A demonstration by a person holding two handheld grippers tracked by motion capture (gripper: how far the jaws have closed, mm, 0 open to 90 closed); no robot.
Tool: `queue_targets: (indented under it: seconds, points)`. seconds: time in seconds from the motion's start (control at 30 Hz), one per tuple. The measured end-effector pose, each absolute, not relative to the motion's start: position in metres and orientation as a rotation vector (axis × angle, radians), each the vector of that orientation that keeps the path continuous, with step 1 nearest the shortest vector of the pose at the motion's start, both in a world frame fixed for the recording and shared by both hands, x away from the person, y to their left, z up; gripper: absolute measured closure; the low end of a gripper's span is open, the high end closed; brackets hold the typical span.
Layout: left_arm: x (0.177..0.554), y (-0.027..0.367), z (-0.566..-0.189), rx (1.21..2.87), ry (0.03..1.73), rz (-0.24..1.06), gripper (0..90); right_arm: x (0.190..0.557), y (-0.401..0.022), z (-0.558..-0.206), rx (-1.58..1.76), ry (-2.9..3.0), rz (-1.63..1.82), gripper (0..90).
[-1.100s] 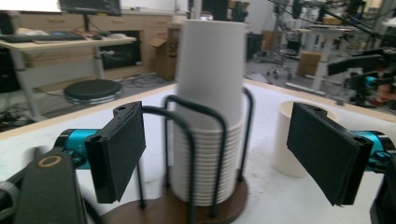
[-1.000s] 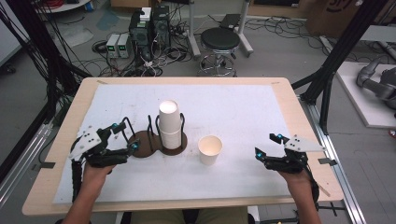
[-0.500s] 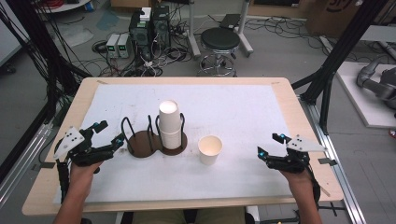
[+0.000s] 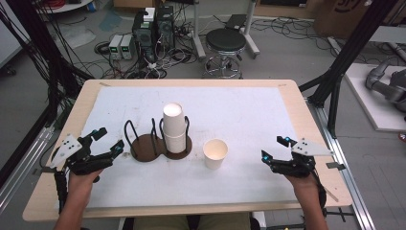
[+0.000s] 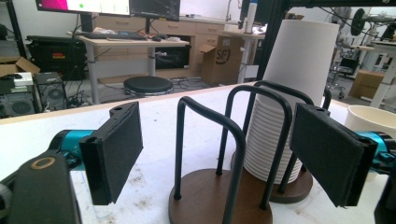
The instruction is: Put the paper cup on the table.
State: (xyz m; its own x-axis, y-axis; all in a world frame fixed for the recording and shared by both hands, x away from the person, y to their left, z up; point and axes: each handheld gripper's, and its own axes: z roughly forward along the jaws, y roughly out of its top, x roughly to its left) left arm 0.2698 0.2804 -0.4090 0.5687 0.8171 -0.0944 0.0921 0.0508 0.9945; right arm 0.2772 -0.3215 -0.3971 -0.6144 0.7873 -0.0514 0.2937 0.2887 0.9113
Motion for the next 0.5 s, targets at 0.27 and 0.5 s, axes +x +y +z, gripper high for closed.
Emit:
queue_targets:
  seconds: [0.27,0.5]
  points:
    - [0.2693,0.2802,-0.4111,1.434,0.843,0.664,17.5,0.2788,-0.3214,-0.3972,0.964,2.057,1.302,20.9]
    - [0.2706,0.2796,-0.4122,1.442,0.846,0.664,17.9,0.2798,-0.3228,-0.3989,0.967,2.062,1.296,20.9]
